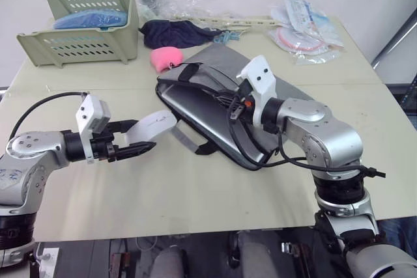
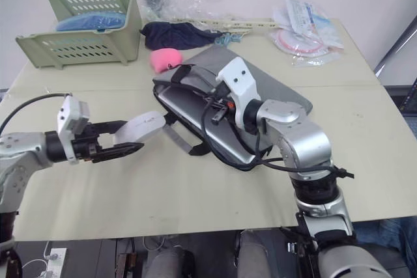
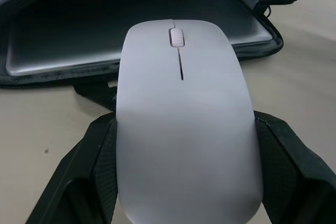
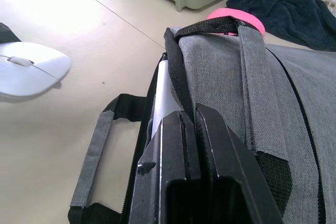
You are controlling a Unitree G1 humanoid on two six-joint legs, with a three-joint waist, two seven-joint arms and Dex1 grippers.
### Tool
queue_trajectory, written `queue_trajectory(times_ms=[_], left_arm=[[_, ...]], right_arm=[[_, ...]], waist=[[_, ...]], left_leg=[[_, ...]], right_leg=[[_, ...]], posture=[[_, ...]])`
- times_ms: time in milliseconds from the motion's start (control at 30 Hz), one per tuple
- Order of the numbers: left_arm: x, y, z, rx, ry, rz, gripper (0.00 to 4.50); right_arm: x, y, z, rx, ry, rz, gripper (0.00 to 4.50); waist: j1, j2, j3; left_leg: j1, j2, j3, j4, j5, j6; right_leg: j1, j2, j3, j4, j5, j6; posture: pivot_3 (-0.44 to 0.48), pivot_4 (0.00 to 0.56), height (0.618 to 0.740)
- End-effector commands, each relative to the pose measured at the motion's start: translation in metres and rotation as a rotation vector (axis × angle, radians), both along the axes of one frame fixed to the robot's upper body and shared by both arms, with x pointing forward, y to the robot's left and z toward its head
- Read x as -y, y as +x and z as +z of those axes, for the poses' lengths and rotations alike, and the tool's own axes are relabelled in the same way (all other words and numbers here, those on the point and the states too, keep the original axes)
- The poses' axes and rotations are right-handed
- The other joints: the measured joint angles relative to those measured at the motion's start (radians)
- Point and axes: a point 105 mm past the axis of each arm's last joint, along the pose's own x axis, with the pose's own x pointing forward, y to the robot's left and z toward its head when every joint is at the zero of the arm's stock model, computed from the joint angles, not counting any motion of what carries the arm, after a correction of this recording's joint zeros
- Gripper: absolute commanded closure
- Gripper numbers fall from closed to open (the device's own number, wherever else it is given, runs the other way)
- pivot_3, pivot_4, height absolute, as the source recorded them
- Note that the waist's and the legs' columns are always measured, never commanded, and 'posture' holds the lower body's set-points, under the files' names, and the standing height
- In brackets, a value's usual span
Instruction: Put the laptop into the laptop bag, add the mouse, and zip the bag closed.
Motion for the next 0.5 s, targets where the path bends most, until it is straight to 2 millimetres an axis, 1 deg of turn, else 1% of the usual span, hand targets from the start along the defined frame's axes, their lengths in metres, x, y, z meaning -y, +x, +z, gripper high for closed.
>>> queue_trajectory(times_ms=[33, 167, 300, 500], left_arm=[[0.013, 0.004, 0.004, 0.052, 0.023, -0.024, 1.62], [0.033, 0.018, -0.002, 0.091, 0.048, -0.026, 1.62], [0.046, 0.022, -0.012, 0.097, 0.068, -0.045, 1.62], [0.063, 0.038, -0.027, 0.105, 0.083, -0.02, 1.62]], right_arm=[[-0.014, -0.016, 0.026, 0.092, 0.046, 0.072, 4.48], [-0.013, -0.013, 0.027, 0.085, 0.065, 0.058, 4.48], [-0.014, -0.014, 0.031, 0.081, 0.083, 0.057, 4.48], [-0.015, -0.015, 0.033, 0.071, 0.103, 0.052, 4.48]], waist=[[-0.005, 0.0, 0.0], [-0.01, 0.0, 0.0], [-0.014, 0.0, 0.0], [-0.012, 0.0, 0.0]], left_leg=[[0.0, 0.0, 0.0, 0.0, 0.0, 0.0], [0.0, 0.0, 0.0, 0.0, 0.0, 0.0], [0.0, 0.0, 0.0, 0.0, 0.0, 0.0], [0.0, 0.0, 0.0, 0.0, 0.0, 0.0]], right_leg=[[0.0, 0.0, 0.0, 0.0, 0.0, 0.0], [0.0, 0.0, 0.0, 0.0, 0.0, 0.0], [0.0, 0.0, 0.0, 0.0, 0.0, 0.0], [0.0, 0.0, 0.0, 0.0, 0.0, 0.0]], posture=[[0.0, 0.15, 0.74], [0.0, 0.15, 0.74], [0.0, 0.15, 0.74], [0.0, 0.15, 0.74]])
